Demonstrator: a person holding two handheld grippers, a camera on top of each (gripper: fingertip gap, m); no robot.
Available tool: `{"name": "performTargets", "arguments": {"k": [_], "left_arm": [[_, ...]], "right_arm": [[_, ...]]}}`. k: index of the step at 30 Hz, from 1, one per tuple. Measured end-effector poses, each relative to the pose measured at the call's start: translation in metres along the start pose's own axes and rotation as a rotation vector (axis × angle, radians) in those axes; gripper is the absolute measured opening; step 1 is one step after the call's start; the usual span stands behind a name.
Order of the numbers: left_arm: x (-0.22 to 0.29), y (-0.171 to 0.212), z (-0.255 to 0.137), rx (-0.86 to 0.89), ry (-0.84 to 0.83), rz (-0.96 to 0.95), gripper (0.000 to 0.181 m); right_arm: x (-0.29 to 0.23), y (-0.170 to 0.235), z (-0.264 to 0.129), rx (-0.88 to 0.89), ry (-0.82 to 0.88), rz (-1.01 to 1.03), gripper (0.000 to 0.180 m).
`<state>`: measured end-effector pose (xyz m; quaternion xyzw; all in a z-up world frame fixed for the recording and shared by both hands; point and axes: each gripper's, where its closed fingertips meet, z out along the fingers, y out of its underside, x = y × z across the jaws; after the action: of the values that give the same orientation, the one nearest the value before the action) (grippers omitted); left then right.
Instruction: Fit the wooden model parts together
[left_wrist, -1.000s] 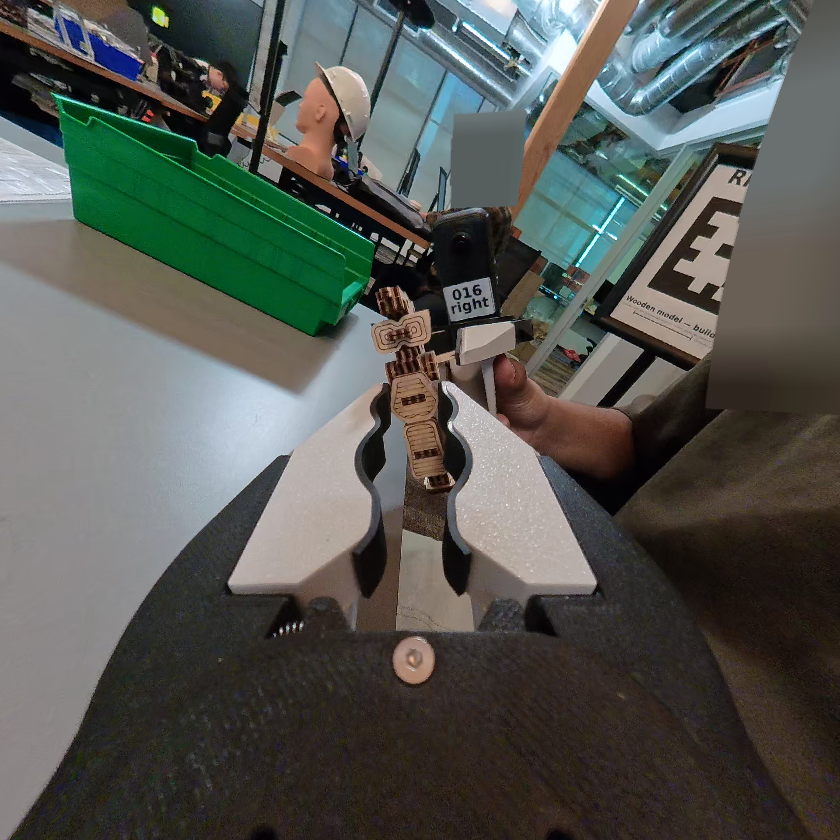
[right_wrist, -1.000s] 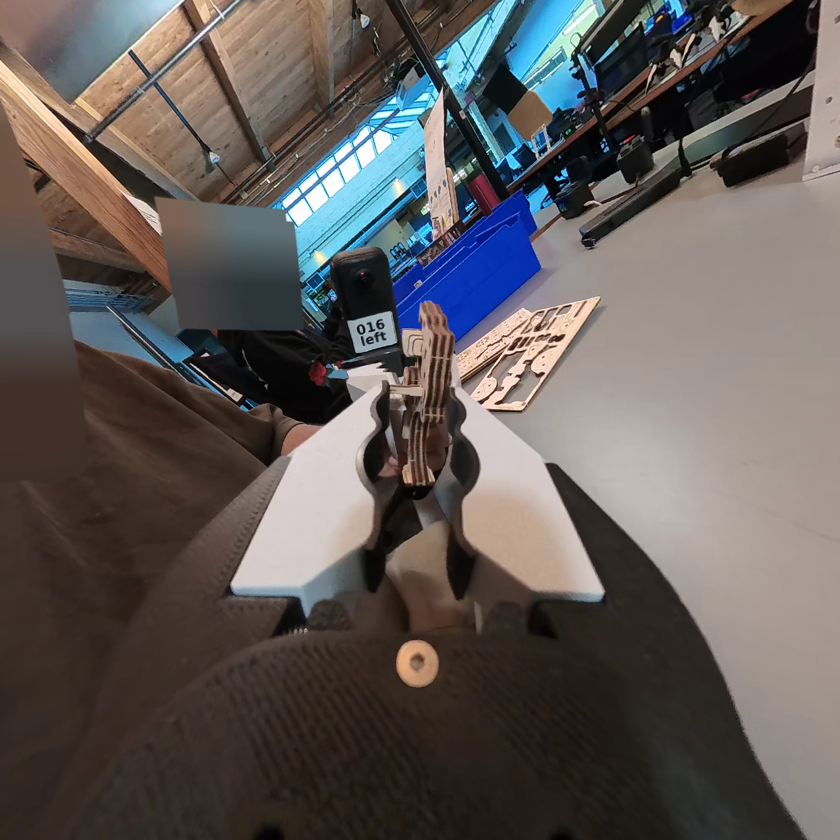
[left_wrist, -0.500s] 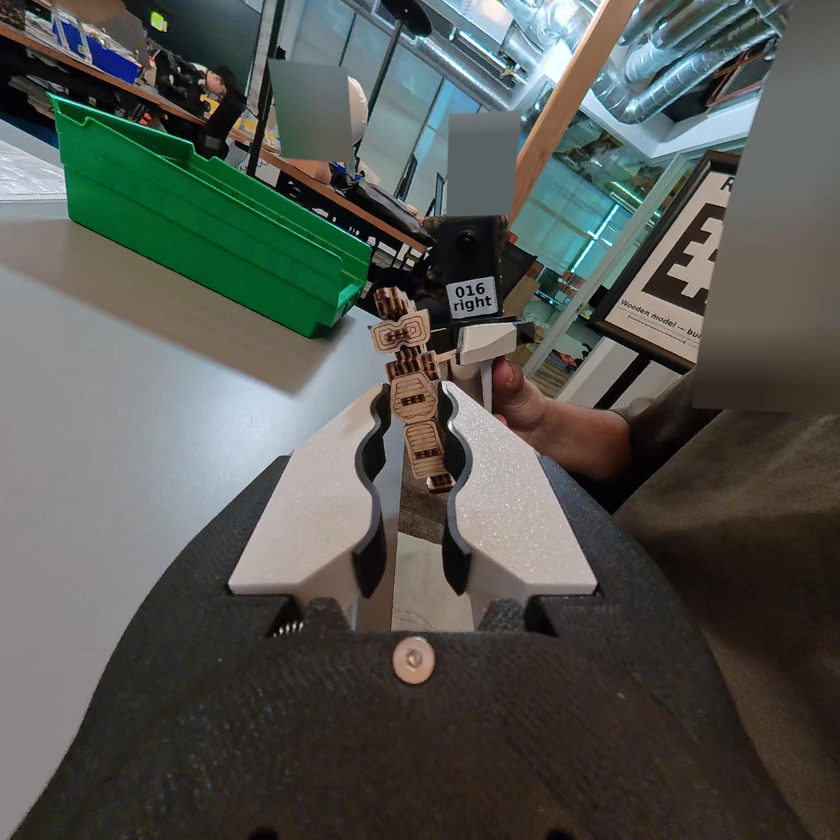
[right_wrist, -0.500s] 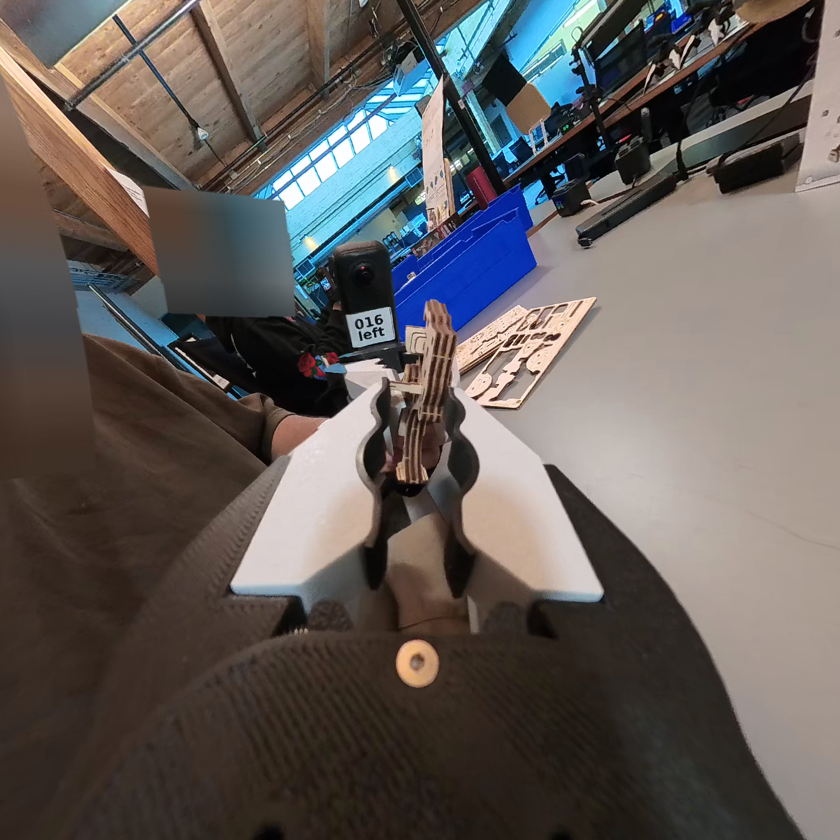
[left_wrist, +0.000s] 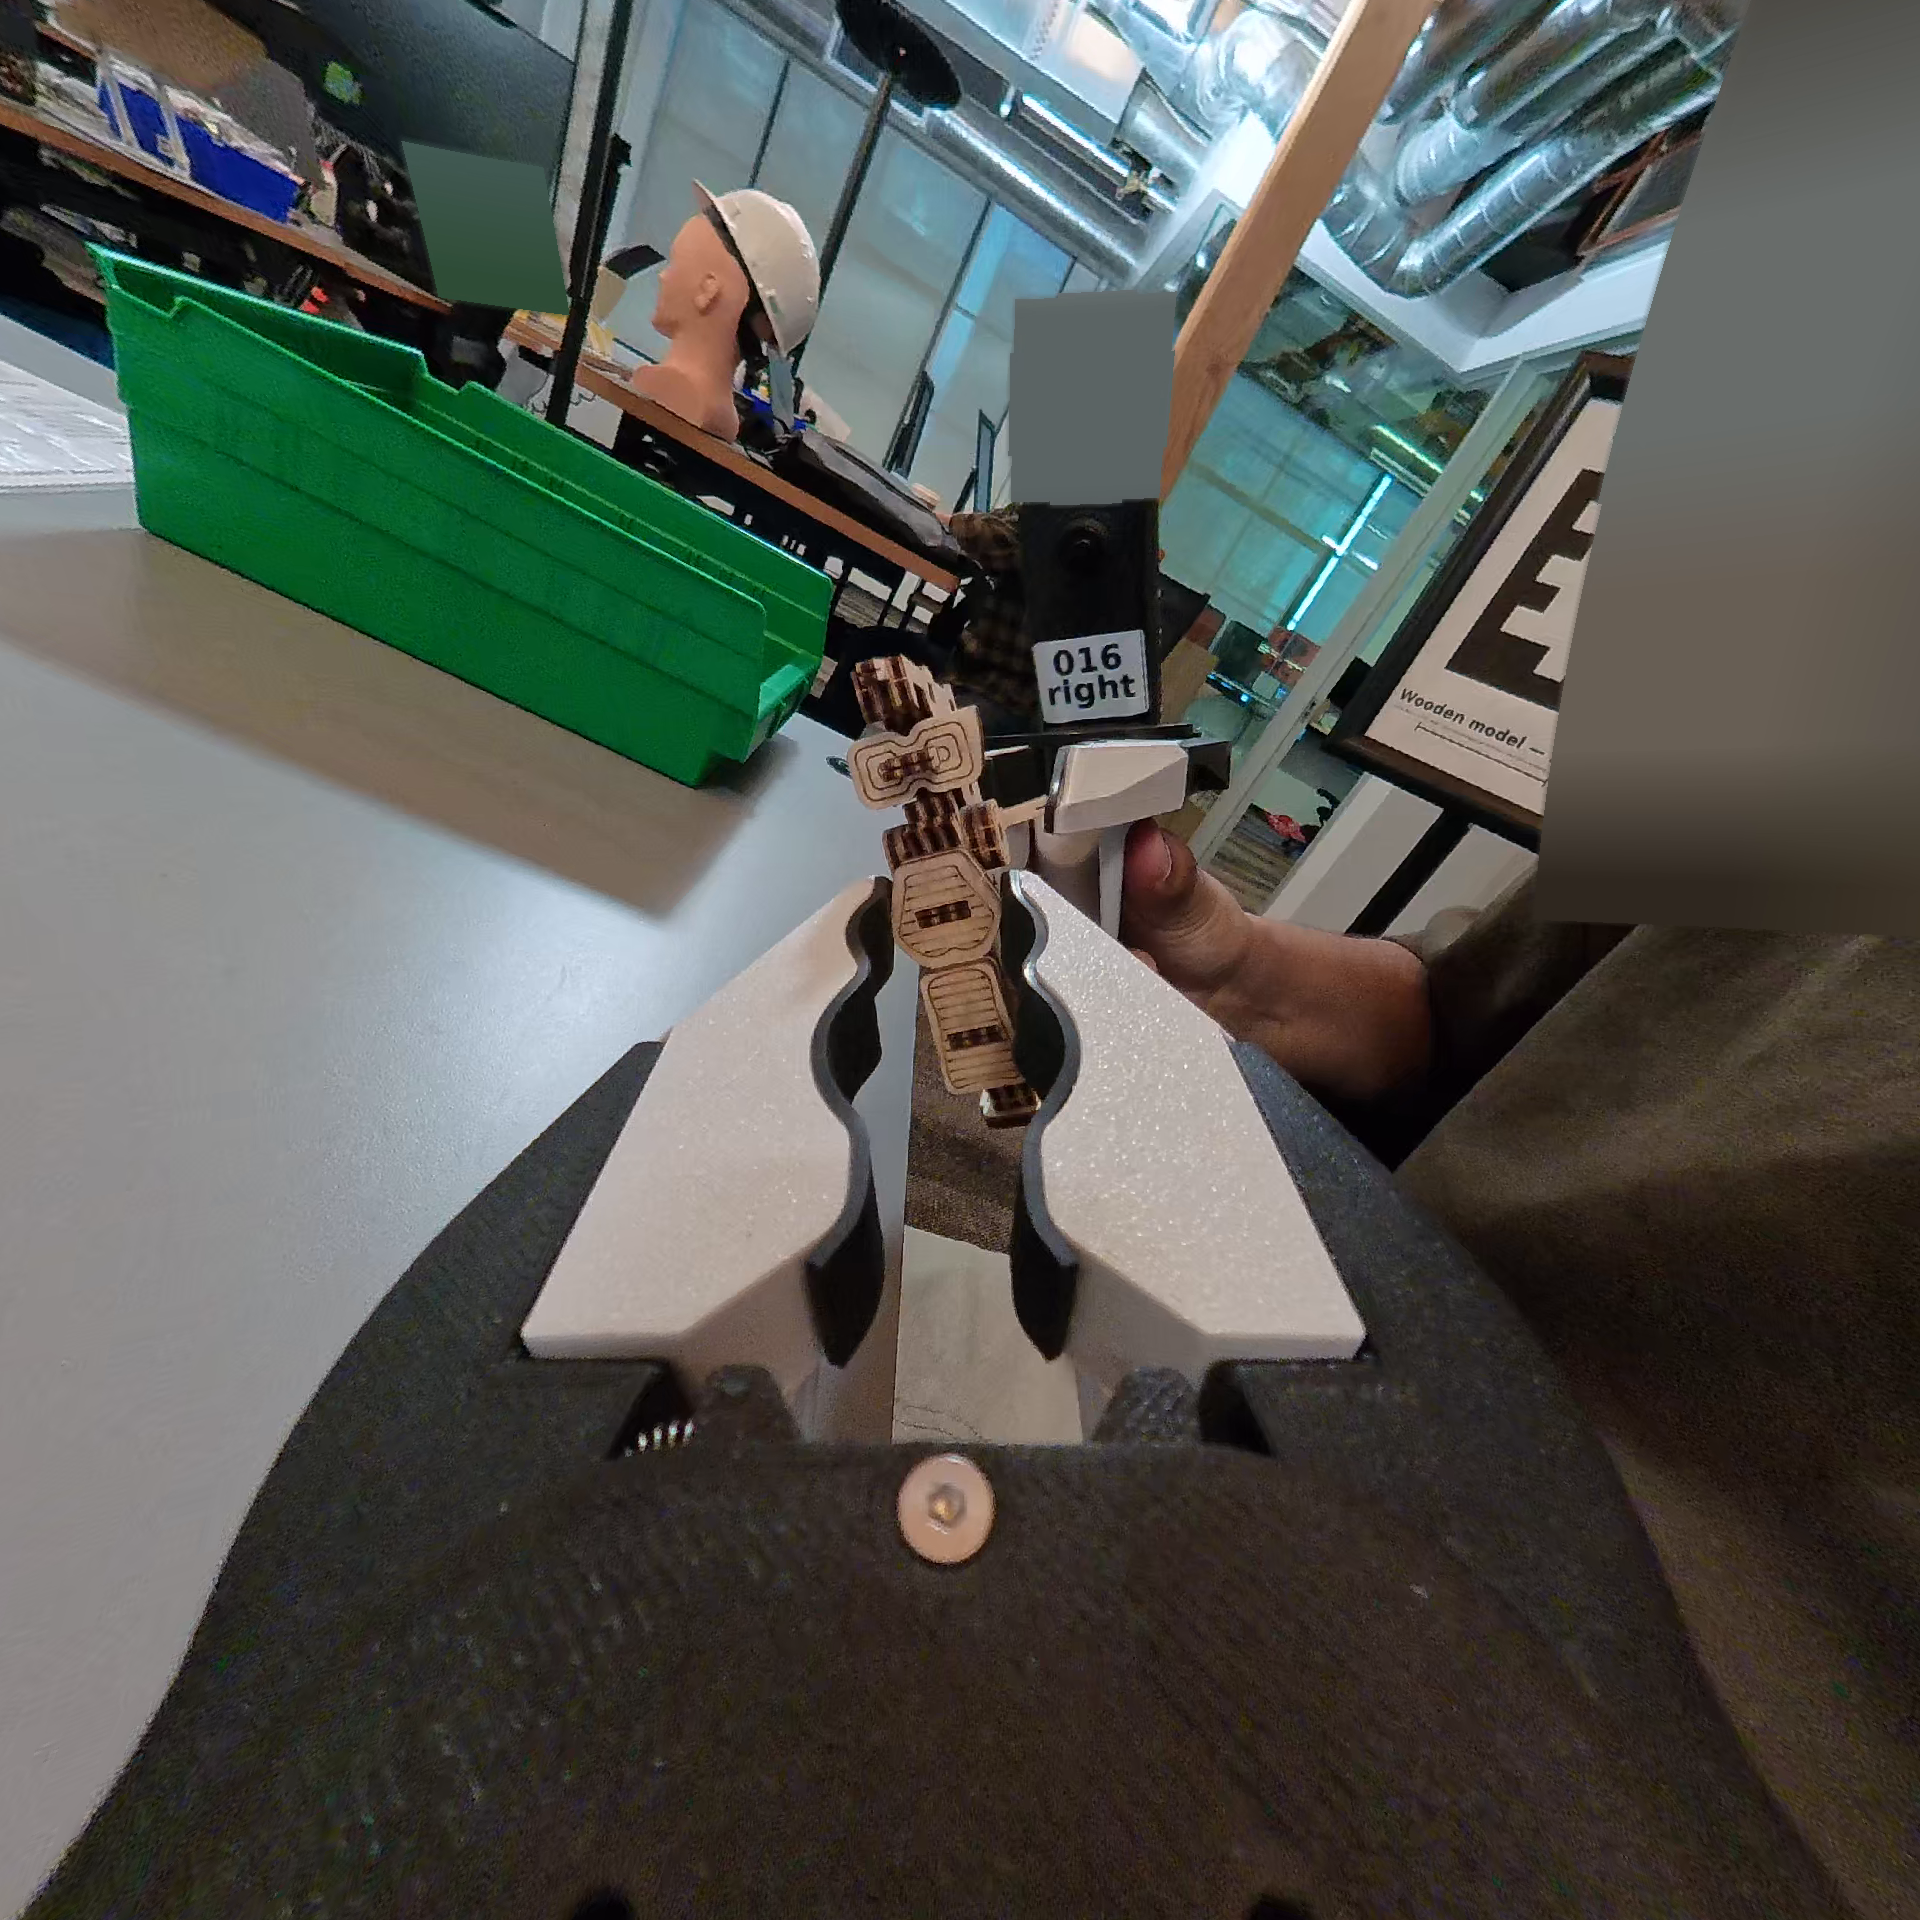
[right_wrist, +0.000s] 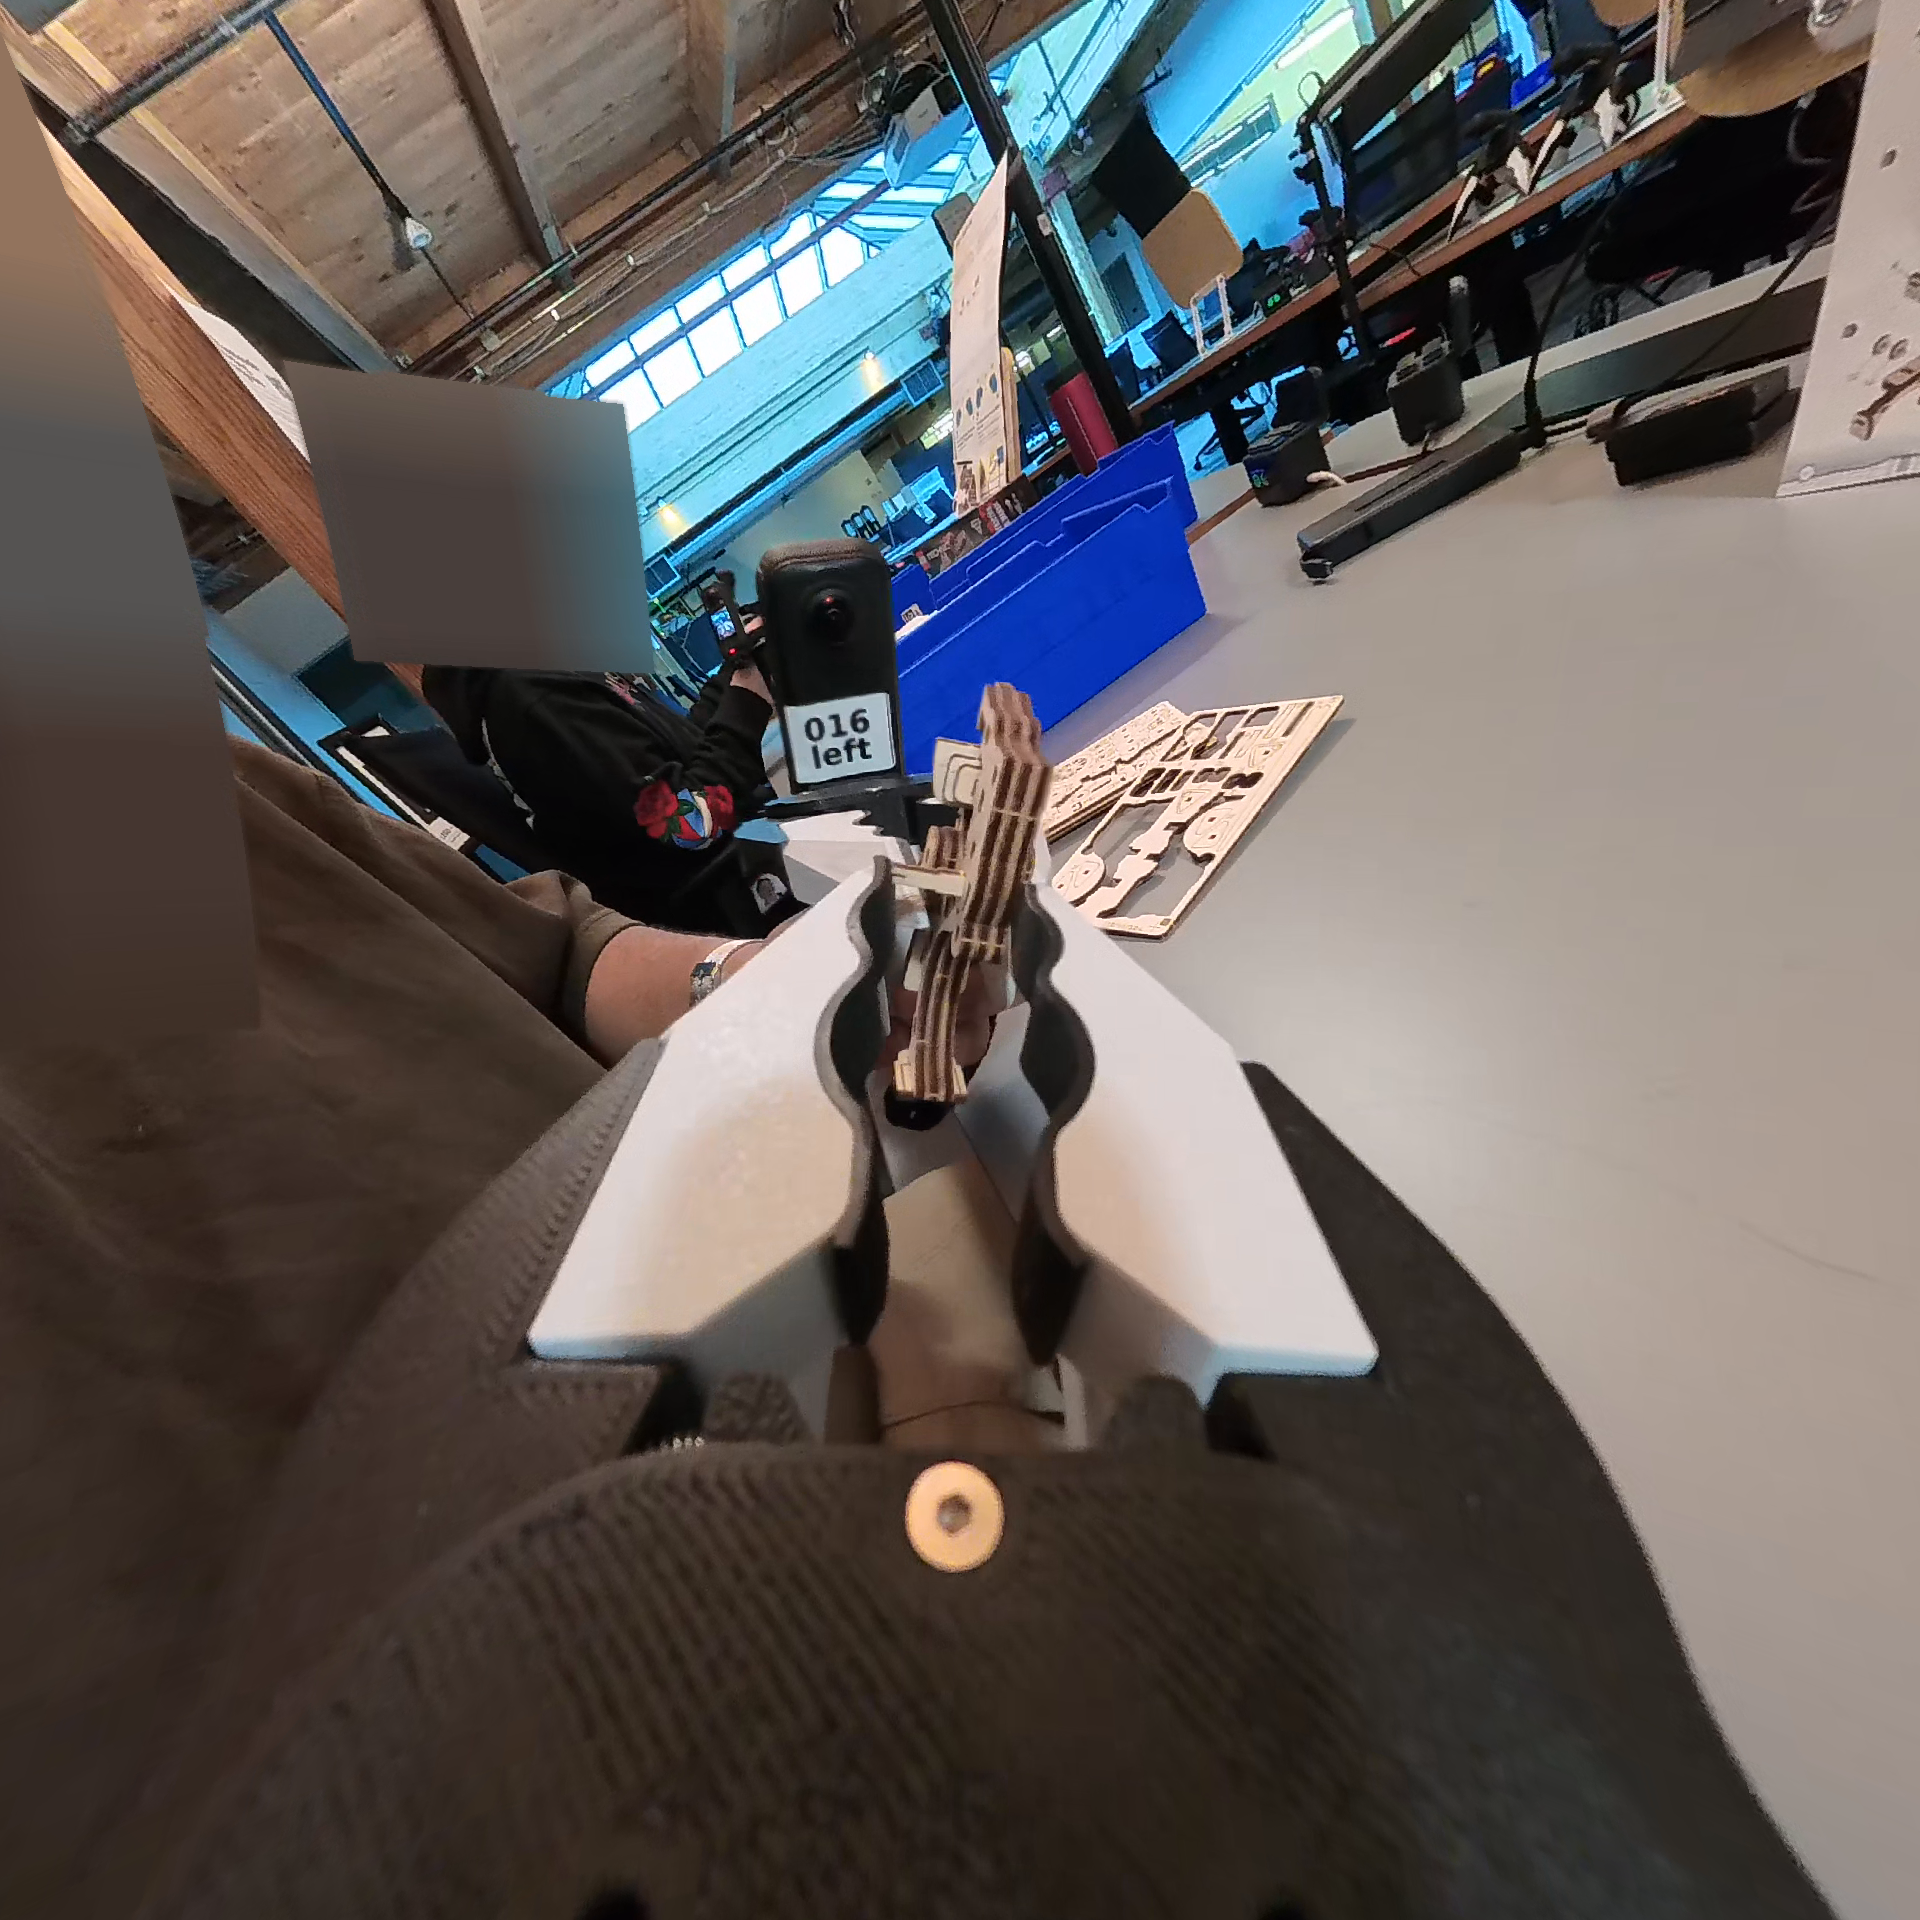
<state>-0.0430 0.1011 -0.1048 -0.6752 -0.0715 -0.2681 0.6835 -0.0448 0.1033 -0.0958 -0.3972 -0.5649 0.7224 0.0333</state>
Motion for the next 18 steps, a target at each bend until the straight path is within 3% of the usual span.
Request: {"name": "performTargets", "arguments": {"k": [11, 18], "left_arm": [[0.0, -0.001, -0.0004, 0.003, 0.016, -0.012, 0.017], [0.0009, -0.0001, -0.0001, -0.003, 0.016, -0.008, 0.017]], "right_arm": [[-0.0001, -0.0029, 0.0015, 0.047, -0.003, -0.015, 0.024], [-0.0012, -0.0035, -0.0004, 0.074, -0.061, 0.077, 0.025]]}}
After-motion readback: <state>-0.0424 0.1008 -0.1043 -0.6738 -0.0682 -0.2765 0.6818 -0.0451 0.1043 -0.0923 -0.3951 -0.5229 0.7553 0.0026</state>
